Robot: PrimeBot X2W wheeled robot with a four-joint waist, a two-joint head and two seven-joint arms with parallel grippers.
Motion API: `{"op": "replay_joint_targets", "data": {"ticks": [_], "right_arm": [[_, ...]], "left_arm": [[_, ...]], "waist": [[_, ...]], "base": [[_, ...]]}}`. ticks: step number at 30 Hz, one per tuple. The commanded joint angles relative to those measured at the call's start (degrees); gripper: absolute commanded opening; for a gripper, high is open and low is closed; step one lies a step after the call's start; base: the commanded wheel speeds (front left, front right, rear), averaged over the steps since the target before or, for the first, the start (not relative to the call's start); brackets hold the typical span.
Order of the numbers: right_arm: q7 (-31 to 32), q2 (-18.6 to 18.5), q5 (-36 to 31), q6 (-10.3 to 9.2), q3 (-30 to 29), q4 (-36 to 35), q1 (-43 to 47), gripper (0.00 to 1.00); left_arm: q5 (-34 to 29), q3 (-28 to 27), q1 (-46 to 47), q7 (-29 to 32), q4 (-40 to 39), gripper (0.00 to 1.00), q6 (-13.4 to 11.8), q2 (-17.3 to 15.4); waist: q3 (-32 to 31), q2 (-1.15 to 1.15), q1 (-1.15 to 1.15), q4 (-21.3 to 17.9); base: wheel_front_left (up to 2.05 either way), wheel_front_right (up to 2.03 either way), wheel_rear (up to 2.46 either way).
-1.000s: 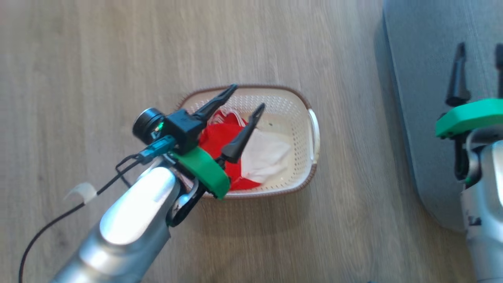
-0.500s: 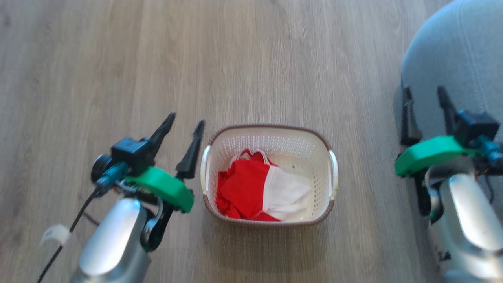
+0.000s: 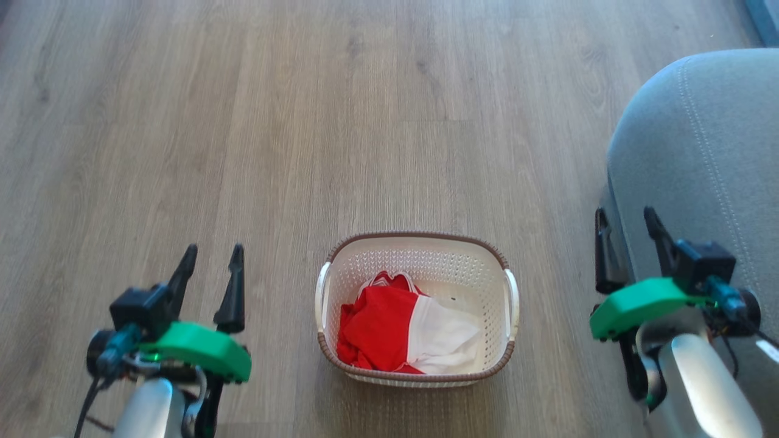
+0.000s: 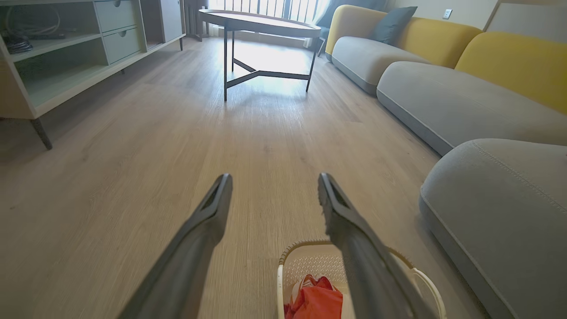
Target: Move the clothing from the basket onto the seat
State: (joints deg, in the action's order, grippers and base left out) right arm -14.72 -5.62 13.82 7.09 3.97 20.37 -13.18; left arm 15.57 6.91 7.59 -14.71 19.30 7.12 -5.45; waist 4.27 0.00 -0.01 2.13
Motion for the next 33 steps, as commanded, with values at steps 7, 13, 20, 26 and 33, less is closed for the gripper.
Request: {"op": "replay_joint_targets", "data": {"ticks": [7,13,20,26,33], "right_arm": [[-0.3,1.2,0.6,0.40,1.5,-3.9,2.5,1.00],[-0.3,1.6,0.4,0.40,1.3,-4.1,3.3,1.00],[-0.3,1.9,-0.8,0.40,0.8,-3.9,3.7,1.00],[-0.3,2.2,-1.4,0.40,0.4,-3.7,3.7,1.00],[-0.3,2.3,-1.9,0.40,0.1,-3.8,3.4,1.00]], "left_arm": [[-2.6,-7.2,-2.1,-0.3,-4.2,1.00,0.3,1.4],[-6.2,-10.0,-4.1,-0.3,-7.4,1.00,-0.1,2.2],[-8.7,-10.7,-5.4,-0.3,-8.8,1.00,-0.9,2.5],[-9.7,-10.7,-5.5,-0.3,-9.4,1.00,-1.4,2.5],[-9.1,-10.5,-5.2,-0.3,-9.7,1.00,-1.7,2.6]], "waist": [[-1.0,0.00,0.01,-0.6],[-1.2,0.00,0.01,-0.8],[-1.5,0.00,0.01,-0.9],[-1.2,0.00,0.01,-1.1],[-0.5,0.00,0.01,-1.5]], "base": [[0.00,0.00,0.00],[0.00,0.00,0.00],[0.00,0.00,0.00],[0.00,0.00,0.00],[0.00,0.00,0.00]]}}
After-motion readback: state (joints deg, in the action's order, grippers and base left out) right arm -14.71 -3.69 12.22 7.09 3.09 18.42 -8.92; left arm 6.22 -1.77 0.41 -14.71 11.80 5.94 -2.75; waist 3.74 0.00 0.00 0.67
